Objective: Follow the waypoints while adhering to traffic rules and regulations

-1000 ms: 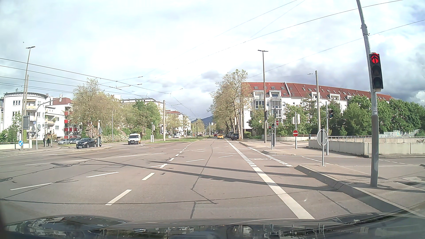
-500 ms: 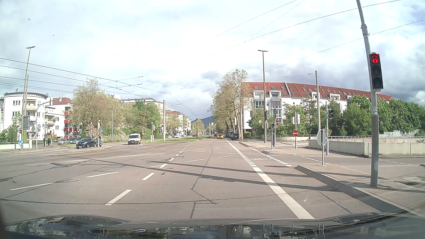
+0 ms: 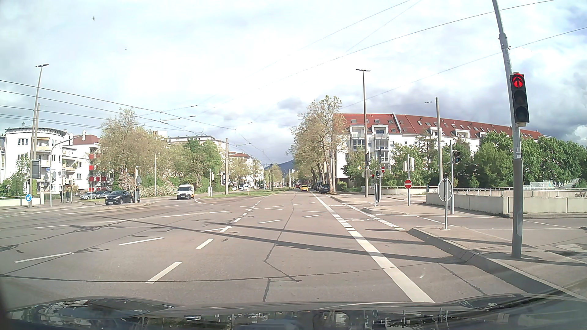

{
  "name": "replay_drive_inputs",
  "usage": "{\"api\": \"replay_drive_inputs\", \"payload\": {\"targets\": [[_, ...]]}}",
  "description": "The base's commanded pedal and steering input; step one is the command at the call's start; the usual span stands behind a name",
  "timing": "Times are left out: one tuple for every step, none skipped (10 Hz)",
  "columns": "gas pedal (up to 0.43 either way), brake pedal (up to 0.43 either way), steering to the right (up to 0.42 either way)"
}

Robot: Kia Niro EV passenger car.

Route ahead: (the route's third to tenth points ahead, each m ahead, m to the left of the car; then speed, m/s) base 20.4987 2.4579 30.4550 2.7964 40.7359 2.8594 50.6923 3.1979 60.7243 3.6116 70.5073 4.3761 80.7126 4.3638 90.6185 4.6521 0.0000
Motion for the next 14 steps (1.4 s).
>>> {"api": "replay_drive_inputs", "payload": {"targets": [[0.0,0.152,-0.015],[0.0,0.152,-0.015],[0.0,0.152,-0.015],[0.0,0.152,-0.015],[0.0,0.152,-0.015],[0.0,0.152,-0.015],[0.0,0.152,-0.015],[0.0,0.152,-0.015],[0.0,0.152,-0.015],[0.0,0.152,-0.015],[0.0,0.152,-0.015],[0.0,0.152,-0.015],[0.0,0.152,-0.015],[0.0,0.152,-0.015]]}}
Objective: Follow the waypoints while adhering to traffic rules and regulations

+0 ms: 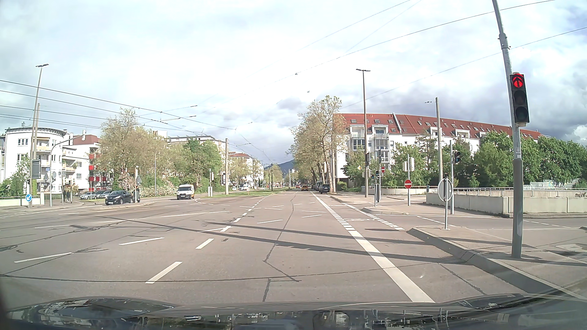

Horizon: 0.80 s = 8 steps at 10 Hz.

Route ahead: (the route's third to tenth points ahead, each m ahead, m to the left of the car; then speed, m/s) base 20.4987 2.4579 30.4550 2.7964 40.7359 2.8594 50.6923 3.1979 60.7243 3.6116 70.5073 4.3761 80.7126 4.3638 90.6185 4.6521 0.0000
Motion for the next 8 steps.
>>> {"api": "replay_drive_inputs", "payload": {"targets": [[0.0,0.152,-0.015],[0.0,0.152,-0.015],[0.0,0.152,-0.015],[0.0,0.152,-0.015],[0.0,0.152,-0.015],[0.0,0.152,-0.015],[0.0,0.152,-0.015],[0.0,0.152,-0.015]]}}
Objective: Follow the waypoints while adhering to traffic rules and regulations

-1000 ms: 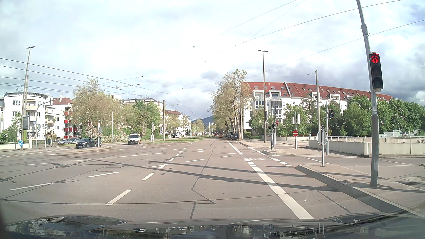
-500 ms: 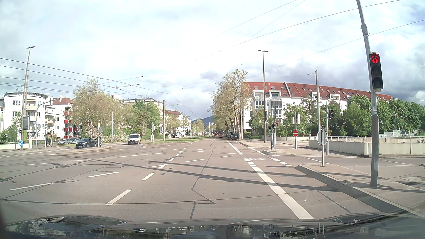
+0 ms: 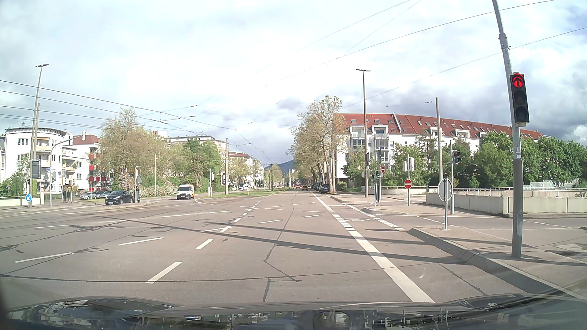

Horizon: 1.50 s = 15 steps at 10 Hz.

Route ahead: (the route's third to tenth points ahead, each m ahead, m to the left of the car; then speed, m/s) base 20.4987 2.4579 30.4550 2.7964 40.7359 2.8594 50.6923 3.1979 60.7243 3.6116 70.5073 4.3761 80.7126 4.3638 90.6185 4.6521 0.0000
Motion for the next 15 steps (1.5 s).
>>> {"api": "replay_drive_inputs", "payload": {"targets": [[0.0,0.152,-0.015],[0.0,0.152,-0.015],[0.0,0.152,-0.015],[0.0,0.152,-0.015],[0.0,0.152,-0.015],[0.0,0.152,-0.015],[0.0,0.152,-0.015],[0.0,0.152,-0.015],[0.0,0.152,-0.015],[0.0,0.152,-0.015],[0.0,0.152,-0.015],[0.0,0.152,-0.015],[0.0,0.146,-0.015],[0.0,0.152,-0.015],[0.0,0.146,-0.015]]}}
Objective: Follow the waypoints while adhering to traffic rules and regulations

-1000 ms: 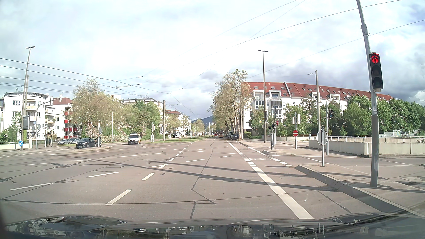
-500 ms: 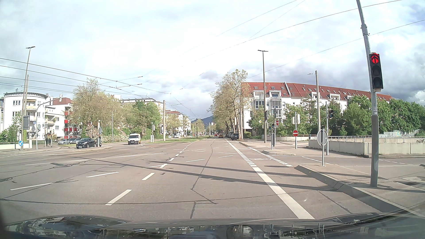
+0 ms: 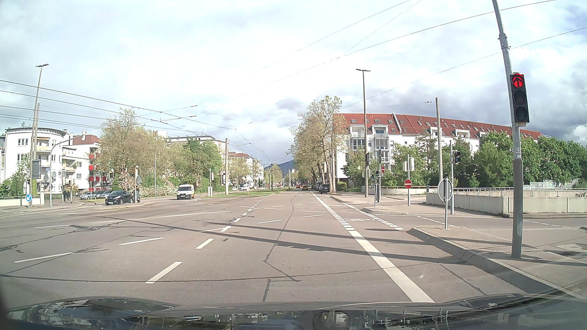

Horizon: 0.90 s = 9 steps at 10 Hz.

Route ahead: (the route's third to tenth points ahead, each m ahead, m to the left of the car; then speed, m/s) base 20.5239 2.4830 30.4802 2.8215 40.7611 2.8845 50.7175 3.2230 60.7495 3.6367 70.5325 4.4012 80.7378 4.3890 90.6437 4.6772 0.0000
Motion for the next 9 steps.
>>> {"api": "replay_drive_inputs", "payload": {"targets": [[0.0,0.152,-0.015],[0.0,0.152,-0.015],[0.0,0.146,-0.015],[0.0,0.152,-0.015],[0.0,0.152,-0.015],[0.0,0.152,-0.015],[0.0,0.146,-0.015],[0.0,0.152,-0.015],[0.0,0.152,-0.015]]}}
